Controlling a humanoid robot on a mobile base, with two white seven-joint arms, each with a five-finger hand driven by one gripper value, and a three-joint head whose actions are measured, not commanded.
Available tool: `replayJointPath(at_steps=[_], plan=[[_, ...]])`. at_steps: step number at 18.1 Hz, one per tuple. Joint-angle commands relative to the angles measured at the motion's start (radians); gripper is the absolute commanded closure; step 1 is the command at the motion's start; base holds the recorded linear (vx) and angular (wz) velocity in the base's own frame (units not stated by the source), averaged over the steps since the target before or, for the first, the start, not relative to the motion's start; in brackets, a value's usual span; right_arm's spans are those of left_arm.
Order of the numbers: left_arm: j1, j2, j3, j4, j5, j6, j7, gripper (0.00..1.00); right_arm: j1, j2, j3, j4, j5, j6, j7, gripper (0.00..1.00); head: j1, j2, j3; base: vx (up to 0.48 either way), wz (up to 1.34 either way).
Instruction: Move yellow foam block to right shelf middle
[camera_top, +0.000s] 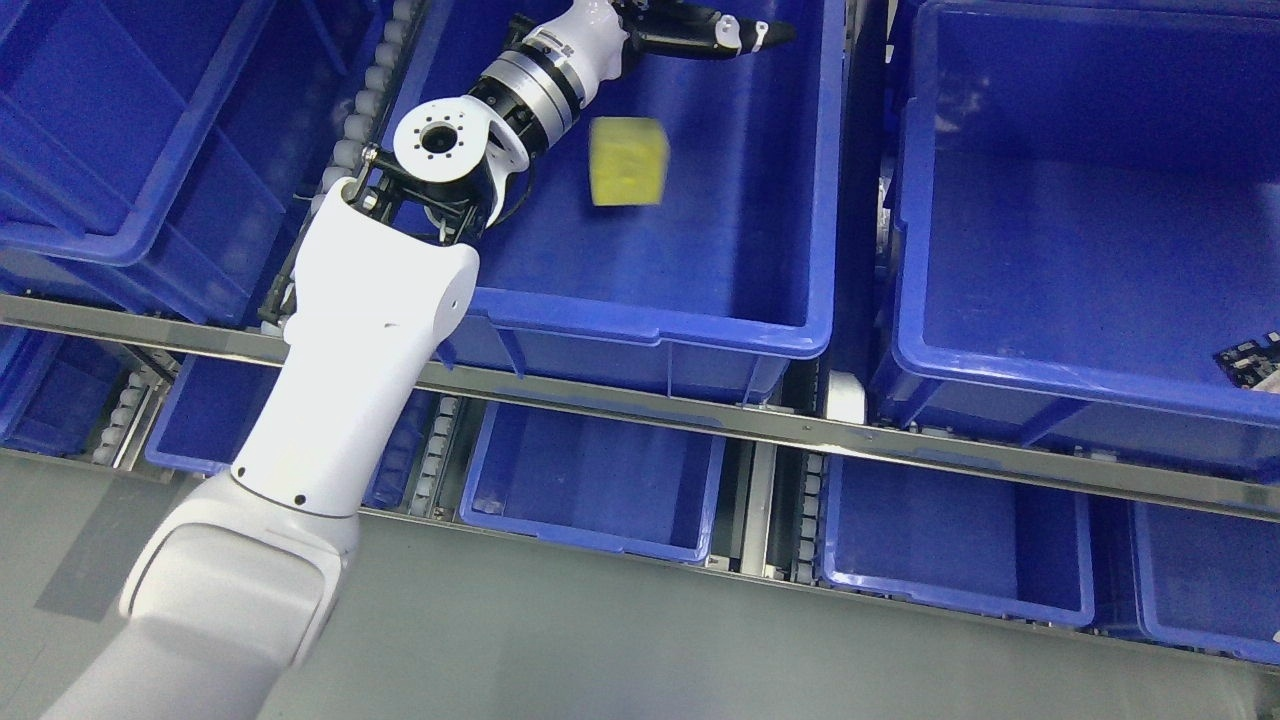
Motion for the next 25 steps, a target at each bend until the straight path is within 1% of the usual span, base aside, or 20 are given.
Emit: replayJointPath(at_steps=[1,2,3,4,6,8,9,12,13,15,17,20,21,23,25], plan=[[0.076,0.017,0.147,-0.023,-0.006,-0.209,0.000,0.00,-0.002,-0.017,0.000,-0.017,0.000,0.000,0.000,0.00,0.0000,0.000,0.000,0.000,0.00],[0.109,0.017,0.161,-0.050,-0.006,-0.254,0.000,0.00,-0.002,-0.017,0.000,-0.017,0.000,0.000,0.000,0.00,0.0000,0.000,0.000,0.000,0.00],[0.145,0.017,0.189,-0.093,-0.006,-0.269,0.001,0.00,-0.002,-0.017,0.000,-0.017,0.000,0.000,0.000,0.00,0.0000,0.000,0.000,0.000,0.00],[0.194,0.017,0.215,-0.145,-0.006,-0.269,0.001,0.00,-0.003,-0.017,0.000,-0.017,0.000,0.000,0.000,0.00,0.0000,0.000,0.000,0.000,0.00],[0.289,0.017,0.218,-0.249,-0.006,-0.269,0.000,0.00,-0.002,-0.017,0.000,-0.017,0.000,0.000,0.000,0.00,0.0000,0.000,0.000,-0.008,0.01],[0.373,0.017,0.217,-0.323,-0.008,-0.239,0.010,0.00,-0.003,-0.017,0.000,-0.017,0.000,0.000,0.000,0.00,0.0000,0.000,0.000,-0.011,0.02],[0.390,0.017,0.224,-0.336,-0.008,-0.216,0.054,0.00,-0.003,-0.017,0.000,-0.017,0.000,0.000,0.000,0.00,0.0000,0.000,0.000,-0.013,0.02],[0.397,0.017,0.214,-0.350,-0.009,-0.202,0.293,0.00,-0.002,-0.017,0.000,-0.017,0.000,0.000,0.000,0.00,0.0000,0.000,0.000,-0.011,0.02],[0.397,0.017,0.205,-0.370,-0.009,-0.185,0.324,0.00,-0.003,-0.017,0.000,-0.017,0.000,0.000,0.000,0.00,0.0000,0.000,0.000,0.000,0.00],[0.403,0.017,0.218,-0.388,-0.009,-0.151,0.325,0.00,-0.002,-0.017,0.000,-0.017,0.000,0.000,0.000,0.00,0.0000,0.000,0.000,0.002,0.01],[0.412,0.017,0.250,-0.393,-0.009,-0.147,0.322,0.00,-0.002,-0.017,0.000,-0.017,0.000,0.000,0.000,0.00,0.0000,0.000,0.000,-0.004,0.02],[0.415,0.017,0.321,-0.400,-0.009,-0.131,0.199,0.00,-0.003,-0.017,0.000,-0.017,0.000,0.000,0.000,0.00,0.0000,0.000,0.000,-0.004,0.01],[0.415,0.017,0.354,-0.408,-0.009,-0.092,0.152,0.00,-0.003,-0.017,0.000,-0.017,0.000,0.000,0.000,0.00,0.0000,0.000,0.000,0.003,-0.01],[0.417,0.017,0.411,-0.411,-0.009,-0.064,0.109,0.00,-0.002,-0.017,0.000,-0.017,0.000,0.000,0.000,0.00,0.0000,0.000,0.000,0.002,-0.01],[0.417,0.017,0.435,-0.410,-0.009,-0.064,0.105,0.00,-0.003,-0.017,0.000,-0.017,0.000,0.000,0.000,0.00,0.0000,0.000,0.000,0.000,0.00]])
